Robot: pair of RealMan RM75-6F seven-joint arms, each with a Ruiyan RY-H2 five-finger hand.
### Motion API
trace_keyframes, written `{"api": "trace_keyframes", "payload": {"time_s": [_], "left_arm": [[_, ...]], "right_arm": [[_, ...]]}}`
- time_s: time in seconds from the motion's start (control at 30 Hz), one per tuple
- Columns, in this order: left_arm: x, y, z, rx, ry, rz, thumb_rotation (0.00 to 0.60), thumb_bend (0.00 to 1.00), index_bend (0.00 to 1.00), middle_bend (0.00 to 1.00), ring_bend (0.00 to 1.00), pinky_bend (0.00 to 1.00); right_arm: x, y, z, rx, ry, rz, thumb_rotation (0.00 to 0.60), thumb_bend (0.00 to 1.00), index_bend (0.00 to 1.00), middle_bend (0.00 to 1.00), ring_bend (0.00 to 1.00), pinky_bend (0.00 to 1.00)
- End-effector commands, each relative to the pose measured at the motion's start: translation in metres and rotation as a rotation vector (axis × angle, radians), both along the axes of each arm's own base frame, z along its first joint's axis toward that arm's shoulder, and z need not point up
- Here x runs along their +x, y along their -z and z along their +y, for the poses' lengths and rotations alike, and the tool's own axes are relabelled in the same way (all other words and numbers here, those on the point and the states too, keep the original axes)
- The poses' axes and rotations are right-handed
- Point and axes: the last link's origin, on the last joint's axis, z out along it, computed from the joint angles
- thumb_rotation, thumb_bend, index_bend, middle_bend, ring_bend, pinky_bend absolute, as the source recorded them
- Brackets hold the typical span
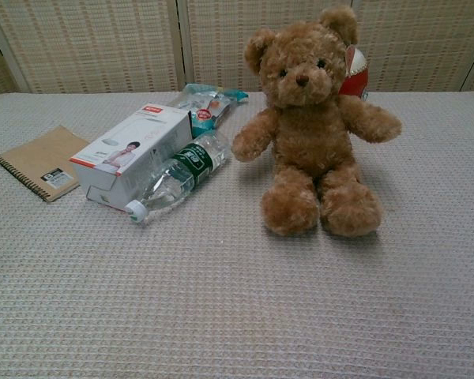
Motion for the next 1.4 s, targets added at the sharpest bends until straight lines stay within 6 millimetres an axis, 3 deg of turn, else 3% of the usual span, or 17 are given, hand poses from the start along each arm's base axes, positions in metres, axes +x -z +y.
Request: {"api": "trace_keyframes", "payload": {"time_s": [0.03,0.3,0.53,0.67,0.87,1.07,1.4], "left_arm": [[0.001,-0.001,-0.001,0.005,0.002,-0.003,0.600,0.55,0.33,0.47,0.47,0.55],[0.001,-0.002,-0.001,0.007,0.004,-0.011,0.600,0.55,0.33,0.47,0.47,0.55],[-0.002,0.001,0.003,-0.008,-0.013,-0.005,0.600,0.55,0.33,0.47,0.47,0.55],[0.001,0.000,0.000,-0.005,0.007,-0.009,0.600,0.55,0.33,0.47,0.47,0.55],[0.002,0.001,-0.002,-0.011,0.007,-0.004,0.600,0.55,0.33,0.47,0.47,0.55],[0.001,0.000,-0.001,-0.008,0.002,-0.009,0.600,0.55,0.33,0.47,0.47,0.55],[0.000,0.000,-0.001,-0.021,0.007,-0.013,0.600,0.55,0.33,0.47,0.47,0.55]], "right_arm": [[-0.001,0.001,-0.001,-0.002,0.004,0.005,0.600,0.08,0.04,0.24,0.09,0.24],[0.003,0.002,-0.022,-0.087,-0.025,-0.072,0.600,0.08,0.10,0.24,0.09,0.24],[0.007,0.019,-0.077,-0.212,-0.102,-0.111,0.600,0.08,0.18,0.24,0.09,0.24],[0.017,0.033,-0.116,-0.238,-0.143,-0.132,0.600,0.08,0.18,0.24,0.09,0.24],[0.035,0.057,-0.154,-0.246,-0.211,-0.151,0.600,0.08,0.22,0.24,0.09,0.26],[0.043,0.080,-0.176,-0.234,-0.203,-0.121,0.600,0.08,0.24,0.24,0.09,0.27],[0.064,0.106,-0.195,-0.207,-0.198,-0.102,0.600,0.09,0.24,0.24,0.09,0.27]]}}
